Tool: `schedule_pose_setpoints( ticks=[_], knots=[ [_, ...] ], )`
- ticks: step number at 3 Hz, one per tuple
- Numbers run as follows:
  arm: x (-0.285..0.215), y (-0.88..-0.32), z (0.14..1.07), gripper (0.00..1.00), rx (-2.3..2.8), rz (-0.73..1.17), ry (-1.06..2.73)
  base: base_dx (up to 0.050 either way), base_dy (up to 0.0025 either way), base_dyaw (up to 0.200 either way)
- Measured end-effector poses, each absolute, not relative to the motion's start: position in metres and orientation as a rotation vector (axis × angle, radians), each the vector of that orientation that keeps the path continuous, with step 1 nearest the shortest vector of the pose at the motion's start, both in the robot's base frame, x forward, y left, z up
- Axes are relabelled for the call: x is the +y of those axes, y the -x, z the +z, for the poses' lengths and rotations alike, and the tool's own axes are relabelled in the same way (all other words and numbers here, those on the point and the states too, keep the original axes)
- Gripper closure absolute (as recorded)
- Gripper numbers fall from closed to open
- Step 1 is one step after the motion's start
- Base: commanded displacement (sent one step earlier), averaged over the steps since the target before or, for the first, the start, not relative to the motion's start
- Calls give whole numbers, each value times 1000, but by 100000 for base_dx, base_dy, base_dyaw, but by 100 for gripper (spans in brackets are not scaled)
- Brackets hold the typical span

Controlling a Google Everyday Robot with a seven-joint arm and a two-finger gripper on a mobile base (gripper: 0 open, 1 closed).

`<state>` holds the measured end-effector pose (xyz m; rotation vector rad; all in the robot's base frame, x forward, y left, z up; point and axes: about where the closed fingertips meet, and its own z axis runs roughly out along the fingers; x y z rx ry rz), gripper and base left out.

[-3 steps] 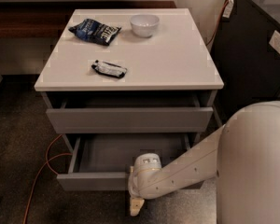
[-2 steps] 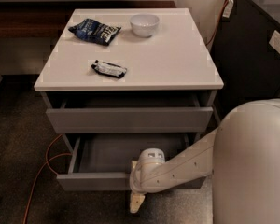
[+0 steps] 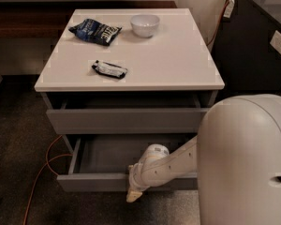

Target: Place rxbar blueberry into middle drawer

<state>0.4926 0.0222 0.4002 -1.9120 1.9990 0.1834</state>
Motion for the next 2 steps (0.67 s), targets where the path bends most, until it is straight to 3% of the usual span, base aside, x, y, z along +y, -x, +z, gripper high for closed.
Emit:
schedule_pose_setpoints(
  ticks=[2],
  knots=[
    [28, -489, 399, 70, 2000, 223, 1908, 0, 0, 0]
  ],
)
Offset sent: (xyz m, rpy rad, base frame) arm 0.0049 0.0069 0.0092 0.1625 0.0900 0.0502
